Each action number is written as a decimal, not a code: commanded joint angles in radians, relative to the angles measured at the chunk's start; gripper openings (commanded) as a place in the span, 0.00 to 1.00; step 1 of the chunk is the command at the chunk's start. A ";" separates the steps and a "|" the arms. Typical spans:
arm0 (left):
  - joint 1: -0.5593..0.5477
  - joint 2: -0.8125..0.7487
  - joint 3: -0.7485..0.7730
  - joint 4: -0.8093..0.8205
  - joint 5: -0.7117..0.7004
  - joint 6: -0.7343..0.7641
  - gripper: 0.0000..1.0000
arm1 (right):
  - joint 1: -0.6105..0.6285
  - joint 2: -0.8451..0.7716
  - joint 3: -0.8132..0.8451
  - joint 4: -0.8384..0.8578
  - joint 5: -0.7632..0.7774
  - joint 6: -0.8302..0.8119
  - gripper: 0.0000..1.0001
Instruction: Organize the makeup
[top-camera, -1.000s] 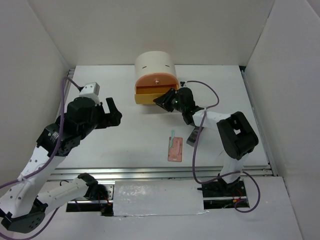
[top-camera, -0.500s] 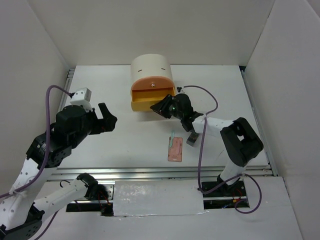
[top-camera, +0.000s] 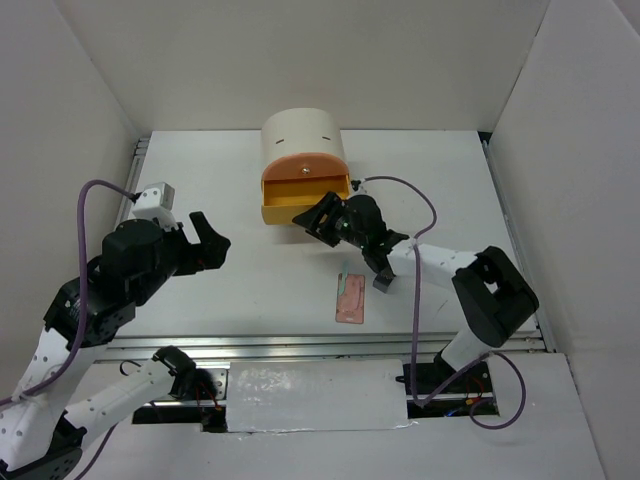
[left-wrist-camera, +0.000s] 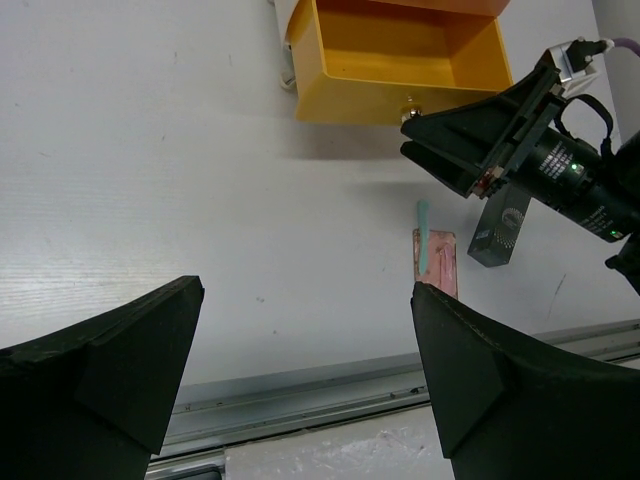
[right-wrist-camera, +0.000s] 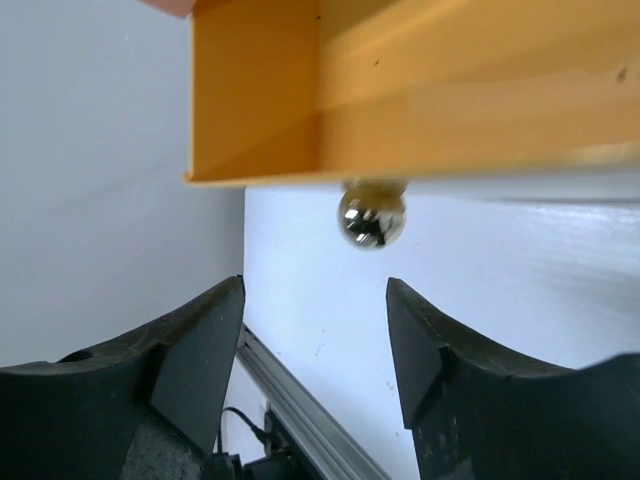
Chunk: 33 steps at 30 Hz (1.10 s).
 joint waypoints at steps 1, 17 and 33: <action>0.004 -0.007 -0.002 0.009 0.012 -0.001 0.99 | 0.013 -0.119 -0.023 0.000 0.044 -0.008 0.67; 0.002 0.105 0.080 -0.128 -0.087 -0.044 0.99 | 0.005 -0.422 0.159 -1.223 0.669 0.188 1.00; 0.004 0.132 0.078 -0.087 -0.038 -0.007 0.99 | -0.120 -0.264 -0.002 -1.110 0.600 0.029 0.97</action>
